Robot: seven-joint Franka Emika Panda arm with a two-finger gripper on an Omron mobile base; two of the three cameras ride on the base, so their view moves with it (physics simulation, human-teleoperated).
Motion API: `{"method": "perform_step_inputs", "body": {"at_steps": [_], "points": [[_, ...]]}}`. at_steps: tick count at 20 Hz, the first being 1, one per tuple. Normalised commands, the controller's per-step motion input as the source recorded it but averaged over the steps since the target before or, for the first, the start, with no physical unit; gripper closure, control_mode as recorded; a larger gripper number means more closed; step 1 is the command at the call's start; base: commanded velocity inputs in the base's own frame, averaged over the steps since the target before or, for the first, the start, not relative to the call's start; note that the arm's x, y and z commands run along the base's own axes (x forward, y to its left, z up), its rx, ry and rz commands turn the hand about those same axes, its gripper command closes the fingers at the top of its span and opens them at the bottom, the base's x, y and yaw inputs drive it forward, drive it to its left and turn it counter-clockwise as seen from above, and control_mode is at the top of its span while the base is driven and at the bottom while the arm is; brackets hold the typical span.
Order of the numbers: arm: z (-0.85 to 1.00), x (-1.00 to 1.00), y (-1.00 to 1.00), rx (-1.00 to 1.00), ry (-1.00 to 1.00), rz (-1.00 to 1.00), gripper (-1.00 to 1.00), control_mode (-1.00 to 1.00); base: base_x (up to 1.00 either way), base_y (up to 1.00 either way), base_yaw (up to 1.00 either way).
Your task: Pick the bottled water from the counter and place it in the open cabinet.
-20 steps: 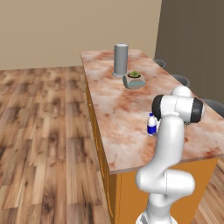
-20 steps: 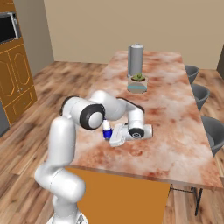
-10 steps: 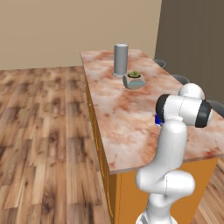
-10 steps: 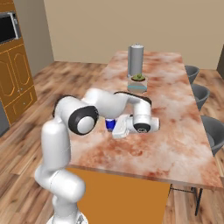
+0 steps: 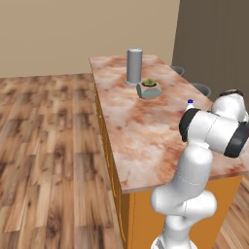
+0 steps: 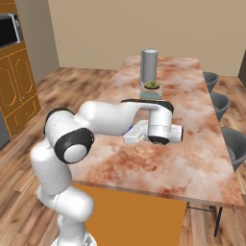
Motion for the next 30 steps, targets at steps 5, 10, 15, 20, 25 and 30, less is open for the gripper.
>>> {"method": "perform_step_inputs", "body": {"at_steps": [5,10,15,20,25,30], "points": [[0.44,-0.8,0.16,-0.08,0.11,-0.19,1.0,-1.0,0.0,0.0,0.0],[0.57,-0.31,0.53,-0.23,0.19,-0.26,1.0,-1.0,0.0,0.0,0.0],[0.51,-0.23,0.15,-0.16,0.14,-0.27,1.0,-1.0,0.0,0.0,0.0],[0.32,-0.36,0.0,-0.1,0.06,-0.27,1.0,-1.0,0.0,0.0,0.0],[0.48,-0.63,0.12,-0.07,0.01,-0.24,1.0,-1.0,0.0,0.0,0.0],[0.28,-0.21,0.45,-0.12,0.04,-0.18,1.0,-1.0,0.0,0.0,0.0]]}}
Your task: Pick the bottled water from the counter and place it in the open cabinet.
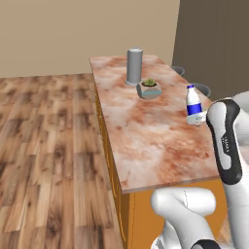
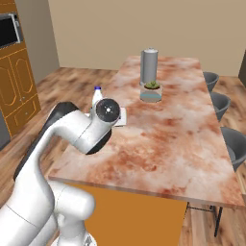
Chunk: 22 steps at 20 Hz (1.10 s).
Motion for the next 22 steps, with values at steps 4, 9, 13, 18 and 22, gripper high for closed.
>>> {"method": "perform_step_inputs", "body": {"at_steps": [4,9,13,18,22], "points": [[0.03,0.0,0.29,-0.09,0.06,-0.24,1.0,-1.0,0.0,0.0,0.0],[0.0,0.0,0.09,-0.01,0.0,-0.22,1.0,-1.0,0.0,0.0,0.0],[0.0,-0.01,0.0,0.0,0.0,-0.11,1.0,-1.0,0.0,0.0,0.0],[0.0,0.0,0.0,0.0,0.0,0.0,1.0,-1.0,0.0,0.0,0.0],[0.0,0.0,0.0,0.0,0.0,0.0,1.0,-1.0,0.0,0.0,0.0]]}}
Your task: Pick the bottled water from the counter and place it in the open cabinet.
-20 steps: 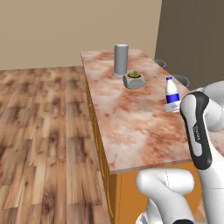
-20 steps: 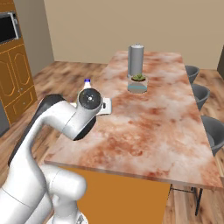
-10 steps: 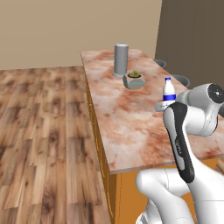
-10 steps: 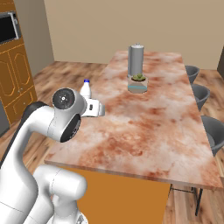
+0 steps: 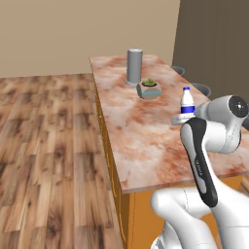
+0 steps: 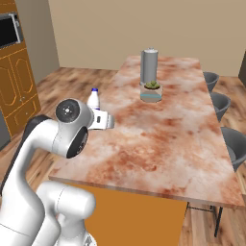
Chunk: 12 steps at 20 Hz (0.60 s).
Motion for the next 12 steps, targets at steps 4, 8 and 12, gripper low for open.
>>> {"method": "perform_step_inputs", "body": {"at_steps": [4,8,12], "points": [[0.0,-0.01,0.0,0.0,0.0,0.0,1.0,1.0,-0.34,0.0,0.0],[0.0,0.0,0.0,0.0,0.0,0.0,1.0,1.0,-0.54,0.0,0.01],[0.0,0.0,0.0,0.0,0.0,0.0,1.0,1.0,0.54,-0.17,0.24]]}}
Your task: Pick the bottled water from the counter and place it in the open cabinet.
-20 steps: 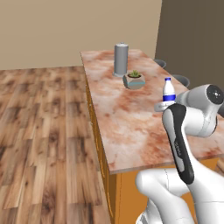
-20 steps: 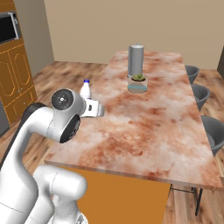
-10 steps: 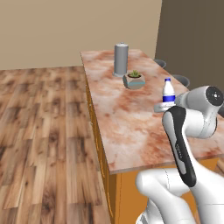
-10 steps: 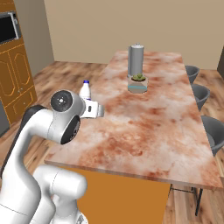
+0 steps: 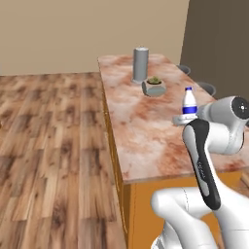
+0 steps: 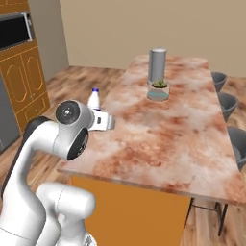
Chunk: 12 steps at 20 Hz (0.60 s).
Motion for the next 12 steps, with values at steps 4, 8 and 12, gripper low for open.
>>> {"method": "perform_step_inputs", "body": {"at_steps": [4,8,12], "points": [[0.0,0.0,0.0,0.0,0.0,0.0,1.0,1.0,0.83,-0.21,0.7],[0.0,0.0,0.0,0.0,0.0,0.0,1.0,1.0,0.1,0.0,1.0],[0.0,0.0,0.0,0.0,0.0,0.0,1.0,1.0,-0.01,0.0,1.0]]}}
